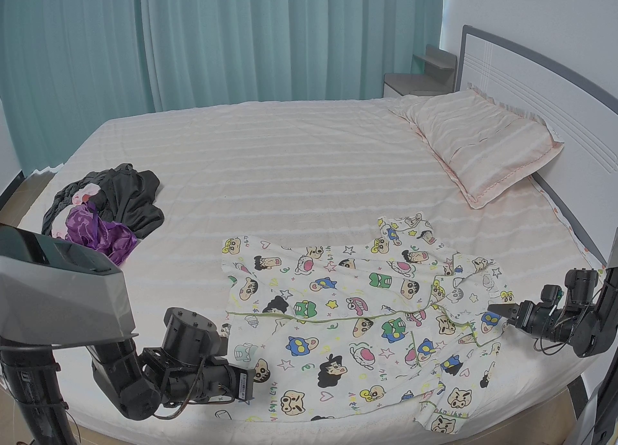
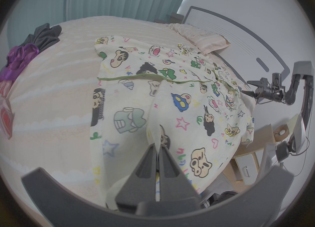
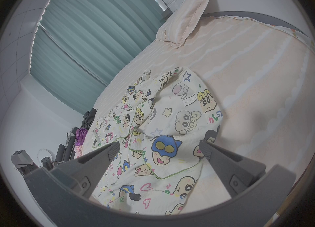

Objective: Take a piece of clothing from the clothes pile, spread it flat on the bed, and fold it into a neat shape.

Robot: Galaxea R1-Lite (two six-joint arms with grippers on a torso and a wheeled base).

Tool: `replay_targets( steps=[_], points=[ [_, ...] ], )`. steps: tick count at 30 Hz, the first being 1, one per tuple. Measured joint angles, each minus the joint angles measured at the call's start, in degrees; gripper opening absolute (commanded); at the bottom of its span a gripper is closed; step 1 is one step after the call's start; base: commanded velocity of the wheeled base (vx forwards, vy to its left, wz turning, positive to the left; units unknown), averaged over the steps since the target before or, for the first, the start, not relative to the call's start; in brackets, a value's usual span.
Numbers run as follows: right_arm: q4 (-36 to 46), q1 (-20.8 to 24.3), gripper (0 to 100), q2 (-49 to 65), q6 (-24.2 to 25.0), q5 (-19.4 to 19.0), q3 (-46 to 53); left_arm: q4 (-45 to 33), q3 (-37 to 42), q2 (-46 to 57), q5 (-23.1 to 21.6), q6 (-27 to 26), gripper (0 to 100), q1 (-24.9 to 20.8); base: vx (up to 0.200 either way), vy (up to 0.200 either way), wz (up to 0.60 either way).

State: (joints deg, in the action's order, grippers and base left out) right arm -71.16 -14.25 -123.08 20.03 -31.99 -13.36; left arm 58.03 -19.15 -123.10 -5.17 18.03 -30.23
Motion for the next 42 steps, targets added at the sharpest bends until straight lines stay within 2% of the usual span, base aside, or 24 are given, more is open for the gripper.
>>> replay_targets(
  steps=[14, 22, 23, 32, 42],
  points=[
    [0.0, 0.1, 100, 0.0, 0.0, 0.0, 0.1, 0.0, 0.1, 0.5, 6.4, 0.2, 0, -13.6, 0.000, 0.000, 0.00],
    [0.0, 0.1, 100, 0.0, 0.0, 0.0, 0.2, 0.0, -0.4, -0.3, 6.8, 0.2, 0, -15.2, 0.000, 0.000, 0.00],
    [0.0, 0.1, 100, 0.0, 0.0, -0.1, 0.2, 0.0, -0.3, -0.3, 6.8, 0.3, 100, -15.3, 0.000, 0.000, 0.00],
    [0.0, 0.3, 100, 0.0, 0.1, -0.1, 0.2, 0.3, 1.1, -0.4, 6.6, 0.7, 100, -17.3, 0.000, 0.000, 0.00],
    [0.0, 0.2, 100, 0.2, 0.1, -0.1, 0.2, 9.5, 4.9, 0.1, 6.4, 2.7, 100, -20.8, 0.000, 0.000, 0.00]
  ],
)
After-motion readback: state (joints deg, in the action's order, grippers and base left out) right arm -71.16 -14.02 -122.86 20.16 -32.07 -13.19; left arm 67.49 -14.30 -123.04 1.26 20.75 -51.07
